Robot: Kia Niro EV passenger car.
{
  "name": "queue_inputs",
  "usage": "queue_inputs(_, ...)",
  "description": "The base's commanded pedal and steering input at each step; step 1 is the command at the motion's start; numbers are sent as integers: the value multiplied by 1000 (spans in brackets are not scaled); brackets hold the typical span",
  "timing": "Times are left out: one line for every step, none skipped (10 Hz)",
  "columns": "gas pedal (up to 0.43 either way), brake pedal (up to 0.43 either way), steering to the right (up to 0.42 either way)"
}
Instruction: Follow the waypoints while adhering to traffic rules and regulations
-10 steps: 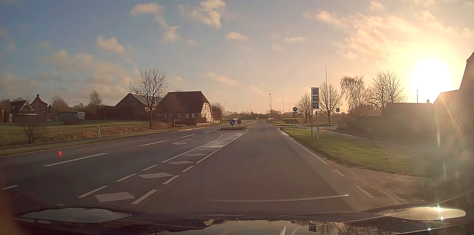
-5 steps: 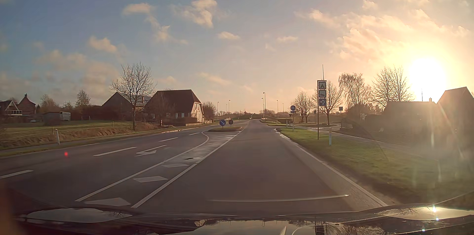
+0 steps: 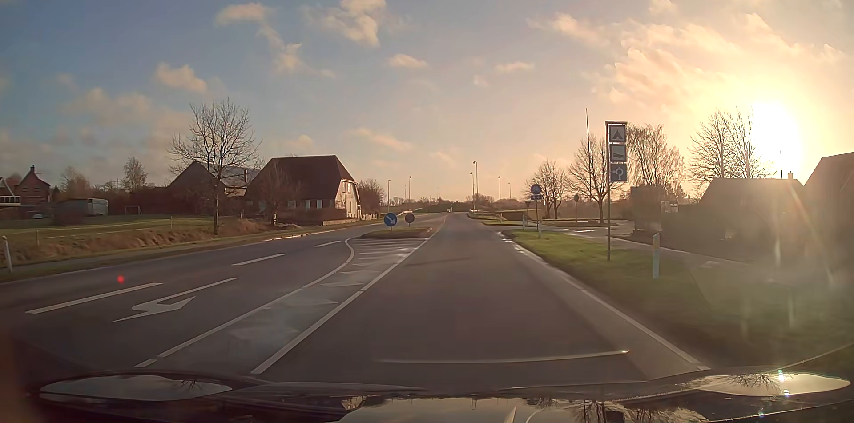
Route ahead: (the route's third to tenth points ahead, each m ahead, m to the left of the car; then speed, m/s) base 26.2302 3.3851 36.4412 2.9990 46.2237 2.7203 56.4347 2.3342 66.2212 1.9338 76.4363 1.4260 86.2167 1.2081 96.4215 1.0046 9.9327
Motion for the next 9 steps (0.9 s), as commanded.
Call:
queue_inputs(197,0,9)
queue_inputs(197,0,9)
queue_inputs(197,0,9)
queue_inputs(197,0,9)
queue_inputs(197,0,9)
queue_inputs(197,0,9)
queue_inputs(189,0,9)
queue_inputs(177,0,9)
queue_inputs(177,0,9)
